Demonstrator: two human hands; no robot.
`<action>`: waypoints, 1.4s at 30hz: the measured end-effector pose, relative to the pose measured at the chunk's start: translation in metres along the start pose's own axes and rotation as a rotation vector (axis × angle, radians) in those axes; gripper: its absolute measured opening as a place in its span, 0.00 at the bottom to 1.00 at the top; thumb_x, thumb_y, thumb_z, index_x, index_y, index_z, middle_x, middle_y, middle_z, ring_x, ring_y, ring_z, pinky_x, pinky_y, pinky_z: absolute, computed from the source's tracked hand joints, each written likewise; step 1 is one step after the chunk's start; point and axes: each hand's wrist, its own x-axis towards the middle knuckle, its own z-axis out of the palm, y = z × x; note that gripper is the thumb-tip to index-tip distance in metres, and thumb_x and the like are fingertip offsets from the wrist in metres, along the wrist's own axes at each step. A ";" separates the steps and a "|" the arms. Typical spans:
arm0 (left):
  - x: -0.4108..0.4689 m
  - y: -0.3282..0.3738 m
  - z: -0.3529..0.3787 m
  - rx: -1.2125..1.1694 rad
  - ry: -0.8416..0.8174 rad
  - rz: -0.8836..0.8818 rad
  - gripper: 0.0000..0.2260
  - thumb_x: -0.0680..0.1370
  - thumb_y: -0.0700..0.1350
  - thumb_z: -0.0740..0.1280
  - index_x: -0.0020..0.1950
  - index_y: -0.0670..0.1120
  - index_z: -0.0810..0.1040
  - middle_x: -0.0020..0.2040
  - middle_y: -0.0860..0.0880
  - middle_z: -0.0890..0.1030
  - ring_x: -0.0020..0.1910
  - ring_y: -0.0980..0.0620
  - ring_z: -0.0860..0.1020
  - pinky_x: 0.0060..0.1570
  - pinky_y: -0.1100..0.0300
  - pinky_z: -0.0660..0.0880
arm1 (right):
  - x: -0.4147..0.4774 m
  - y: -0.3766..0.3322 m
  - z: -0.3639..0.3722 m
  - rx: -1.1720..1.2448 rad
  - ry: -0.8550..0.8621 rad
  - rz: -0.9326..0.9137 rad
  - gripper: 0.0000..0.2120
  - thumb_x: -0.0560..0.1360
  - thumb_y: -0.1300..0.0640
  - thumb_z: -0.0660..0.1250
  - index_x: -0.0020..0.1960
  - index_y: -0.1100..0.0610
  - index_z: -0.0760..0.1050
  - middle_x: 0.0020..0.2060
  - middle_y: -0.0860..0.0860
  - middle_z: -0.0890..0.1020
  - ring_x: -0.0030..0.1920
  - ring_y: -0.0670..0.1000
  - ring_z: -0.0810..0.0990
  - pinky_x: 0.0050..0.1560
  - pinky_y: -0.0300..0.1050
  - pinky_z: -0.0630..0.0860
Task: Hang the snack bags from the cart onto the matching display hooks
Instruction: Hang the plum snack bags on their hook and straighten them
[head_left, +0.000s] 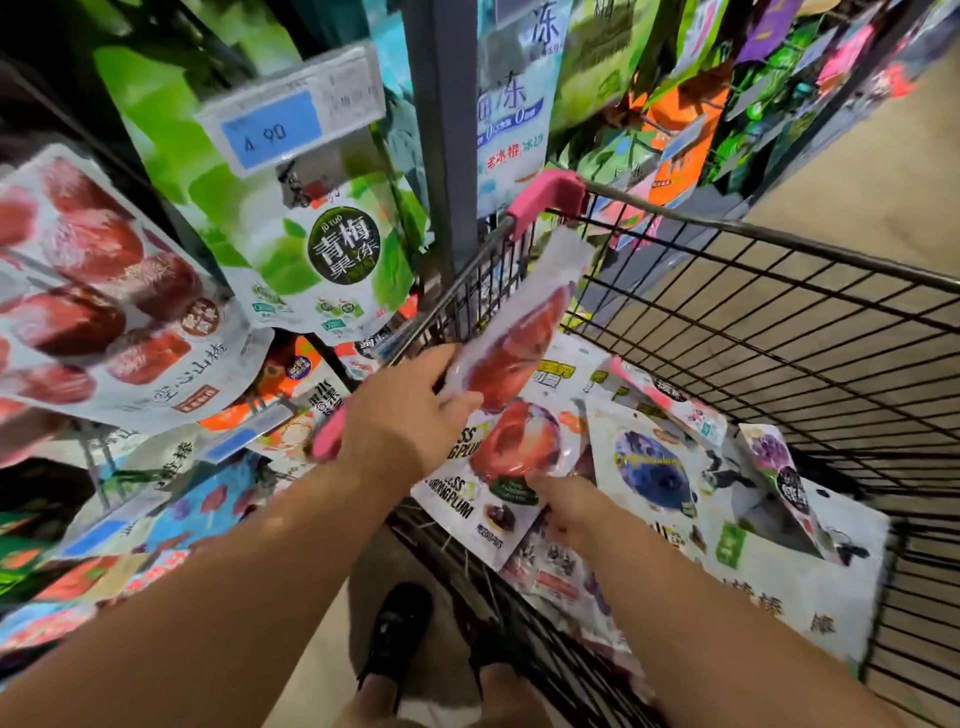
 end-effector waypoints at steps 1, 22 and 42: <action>-0.002 -0.001 0.003 0.007 0.024 0.014 0.16 0.75 0.51 0.70 0.63 0.54 0.77 0.51 0.49 0.84 0.52 0.45 0.81 0.55 0.55 0.76 | 0.009 0.004 0.004 0.005 0.041 -0.001 0.06 0.80 0.57 0.65 0.49 0.61 0.72 0.43 0.55 0.74 0.42 0.52 0.72 0.44 0.47 0.76; 0.000 -0.014 0.007 0.012 0.068 -0.010 0.18 0.78 0.52 0.65 0.68 0.55 0.72 0.46 0.47 0.84 0.46 0.44 0.79 0.51 0.49 0.76 | 0.031 -0.008 0.013 -0.143 0.364 -0.335 0.05 0.79 0.58 0.61 0.52 0.60 0.71 0.44 0.59 0.78 0.48 0.60 0.77 0.45 0.52 0.71; -0.047 0.064 -0.081 -0.722 -0.121 -0.250 0.13 0.68 0.54 0.77 0.48 0.51 0.82 0.46 0.48 0.86 0.49 0.43 0.83 0.54 0.42 0.78 | -0.214 -0.094 -0.048 -0.066 0.258 -0.908 0.07 0.83 0.55 0.57 0.51 0.57 0.71 0.33 0.56 0.72 0.21 0.46 0.71 0.25 0.42 0.70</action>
